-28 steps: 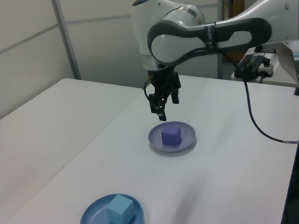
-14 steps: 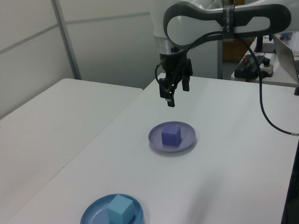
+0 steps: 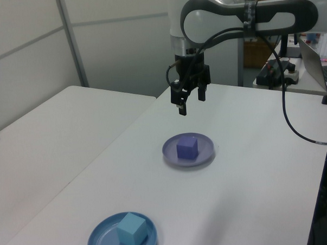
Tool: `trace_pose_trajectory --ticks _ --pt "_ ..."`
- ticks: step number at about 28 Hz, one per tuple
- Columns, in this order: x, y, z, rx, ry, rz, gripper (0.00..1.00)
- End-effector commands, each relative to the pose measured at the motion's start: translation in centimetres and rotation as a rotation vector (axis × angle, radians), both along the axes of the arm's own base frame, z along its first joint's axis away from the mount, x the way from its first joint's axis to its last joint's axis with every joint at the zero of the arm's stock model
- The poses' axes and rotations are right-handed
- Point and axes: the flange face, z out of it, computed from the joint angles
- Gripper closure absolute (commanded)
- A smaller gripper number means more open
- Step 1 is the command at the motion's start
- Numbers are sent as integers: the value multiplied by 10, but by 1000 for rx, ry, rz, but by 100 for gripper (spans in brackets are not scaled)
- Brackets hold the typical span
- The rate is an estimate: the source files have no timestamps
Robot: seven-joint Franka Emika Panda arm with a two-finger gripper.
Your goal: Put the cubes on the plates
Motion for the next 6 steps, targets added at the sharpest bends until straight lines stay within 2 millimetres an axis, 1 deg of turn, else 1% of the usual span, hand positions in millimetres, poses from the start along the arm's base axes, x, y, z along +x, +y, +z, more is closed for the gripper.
trace_pose_trajectory --ticks 1,6 --pt "-2 -3 -1 25 -30 3 0" --pt "-1 -2 -2 25 -27 5 0"
